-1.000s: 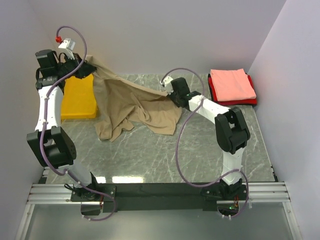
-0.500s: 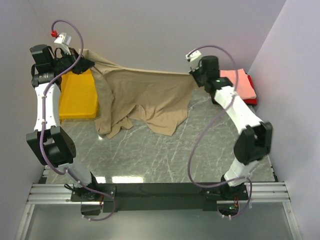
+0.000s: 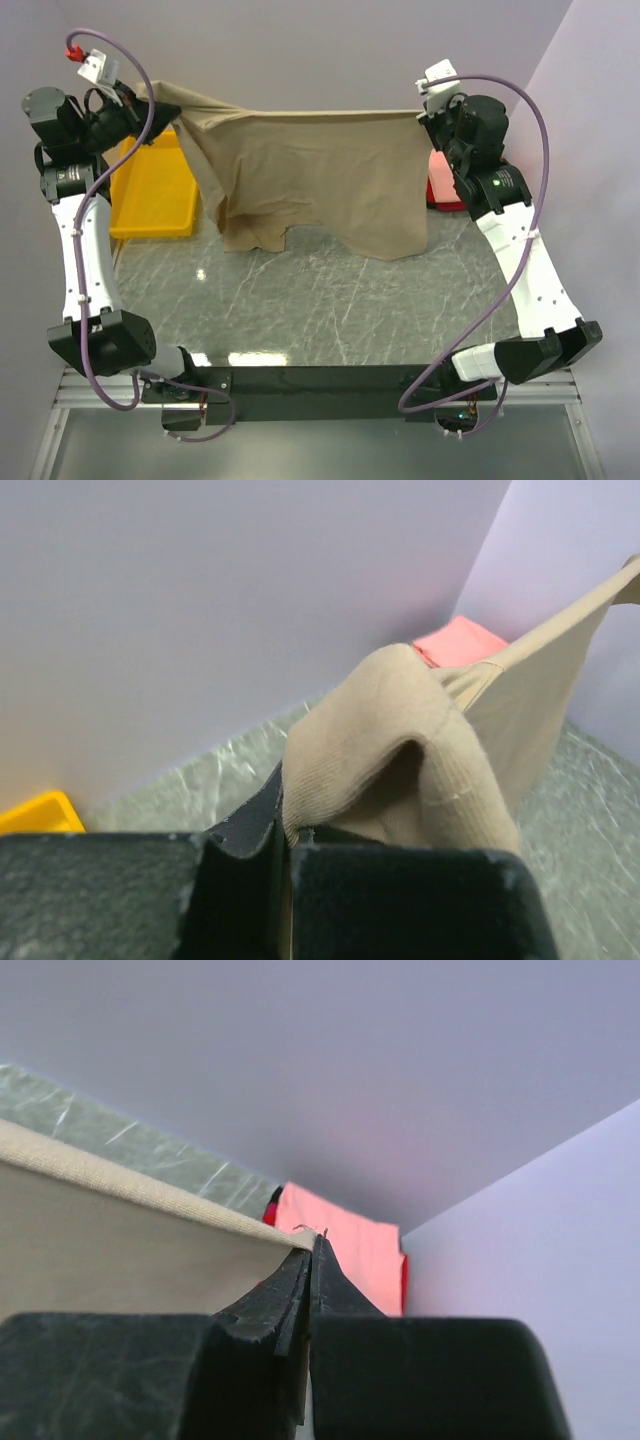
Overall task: Fold and stack the t-shirts
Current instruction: Flatten the tshirt out
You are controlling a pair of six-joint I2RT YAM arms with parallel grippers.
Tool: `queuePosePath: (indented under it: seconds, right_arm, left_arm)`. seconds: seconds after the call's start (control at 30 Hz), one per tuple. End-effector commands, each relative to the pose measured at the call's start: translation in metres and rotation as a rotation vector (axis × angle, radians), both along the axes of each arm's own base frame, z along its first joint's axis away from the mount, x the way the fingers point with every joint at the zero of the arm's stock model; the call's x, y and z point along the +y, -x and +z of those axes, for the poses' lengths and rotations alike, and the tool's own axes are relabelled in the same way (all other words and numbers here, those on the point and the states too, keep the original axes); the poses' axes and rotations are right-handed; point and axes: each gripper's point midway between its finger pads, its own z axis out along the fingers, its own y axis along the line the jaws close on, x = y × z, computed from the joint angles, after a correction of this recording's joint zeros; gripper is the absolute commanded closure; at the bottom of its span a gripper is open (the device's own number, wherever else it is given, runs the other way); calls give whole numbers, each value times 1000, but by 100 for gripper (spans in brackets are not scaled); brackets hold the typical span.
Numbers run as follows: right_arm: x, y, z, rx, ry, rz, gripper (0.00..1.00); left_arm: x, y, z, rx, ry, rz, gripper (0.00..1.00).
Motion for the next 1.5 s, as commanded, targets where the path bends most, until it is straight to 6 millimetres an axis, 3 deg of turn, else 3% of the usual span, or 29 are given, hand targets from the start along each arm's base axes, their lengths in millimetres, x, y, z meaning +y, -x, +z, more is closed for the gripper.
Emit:
queuePosePath:
  seconds: [0.0, 0.1, 0.13, 0.2, 0.23, 0.3, 0.37, 0.4, 0.43, 0.5, 0.53, 0.57, 0.67, 0.7, 0.77, 0.87, 0.9, 0.97, 1.0, 1.03, 1.1, 1.13, 1.17, 1.2, 1.23, 1.3, 1.37, 1.47]
  right_arm:
    - [-28, -8, 36, -106, 41, -121, 100]
    - [-31, -36, 24, -116, 65, -129, 100]
    - [-29, -56, 18, -128, 69, -134, 100]
    - [-29, -80, 14, -138, 76, -146, 100]
    - [-28, -104, 16, -151, 73, -154, 100]
    - [-31, -128, 23, -179, 64, -184, 100]
    - [-32, -156, 47, -249, 41, -209, 100]
    - [-36, -164, 56, -278, 39, -233, 100]
    - [-37, -172, 80, -355, 19, -253, 100]
    - [-39, -171, 105, -438, 5, -271, 100]
    - [-39, -162, 130, -521, -21, -278, 100]
    - [-41, -156, 140, -560, -34, -286, 100]
    - [-48, -119, 180, -707, -101, -288, 100]
    - [-51, -111, 187, -739, -117, -292, 100]
    - [-58, -97, 203, -793, -141, -300, 100]
    - [-66, -100, 205, -809, -124, -309, 100]
    - [-66, -105, 200, -798, -108, -303, 100]
    - [-60, -123, 171, -727, -72, -258, 100]
    - [-59, -130, 157, -683, -54, -243, 100]
    - [-56, -142, 120, -601, -26, -227, 100]
    - [-40, -152, 77, -500, 47, -133, 100]
    - [-38, -154, 33, -427, 79, -114, 100]
    - [-34, -152, 7, -373, 121, -84, 100]
    - [-25, -150, -15, -326, 153, -23, 100]
    - [-25, -139, -55, -246, 174, -1, 100]
    - [-23, -113, -98, -133, 211, 50, 100]
    - [-19, -91, -129, -37, 237, 106, 100]
    - [-18, -55, -166, 85, 264, 164, 100]
  left_arm:
    - [20, -21, 21, -61, 18, 95, 99]
    - [28, -43, 16, -65, 30, 128, 99]
    - [35, -62, 3, -41, 47, 141, 99]
    - [41, -94, -5, -63, 70, 145, 99]
    - [44, -104, 7, -104, 74, 163, 99]
    - [45, -126, 12, -129, 94, 163, 99]
    - [51, -155, 31, -207, 107, 177, 99]
    - [58, -178, 20, -198, 129, 189, 99]
    - [59, -172, 60, -319, 120, 189, 99]
    - [66, -175, 87, -414, 151, 221, 99]
    - [67, -173, 101, -472, 156, 222, 99]
    - [66, -162, 122, -576, 153, 220, 99]
    - [66, -132, 158, -719, 165, 248, 99]
    - [64, -114, 178, -800, 148, 263, 99]
    - [68, -105, 186, -838, 144, 282, 99]
    - [64, -101, 185, -849, 120, 238, 99]
    - [61, -105, 178, -832, 110, 221, 99]
    - [55, -120, 141, -738, 82, 164, 99]
    - [49, -115, 135, -723, 64, 149, 99]
    - [48, -132, 87, -611, 51, 129, 99]
    - [41, -125, 57, -560, -2, 115, 99]
    - [41, -134, 3, -432, -2, 106, 99]
    - [35, -130, -22, -376, -24, 78, 99]
    - [32, -117, -31, -379, -71, 84, 99]
    - [30, -113, -83, -270, -69, 74, 99]
    - [21, -88, -139, -174, -159, 23, 99]
    - [15, -69, -181, -71, -199, -15, 99]
    - [12, -42, -227, -3, -319, -71, 99]
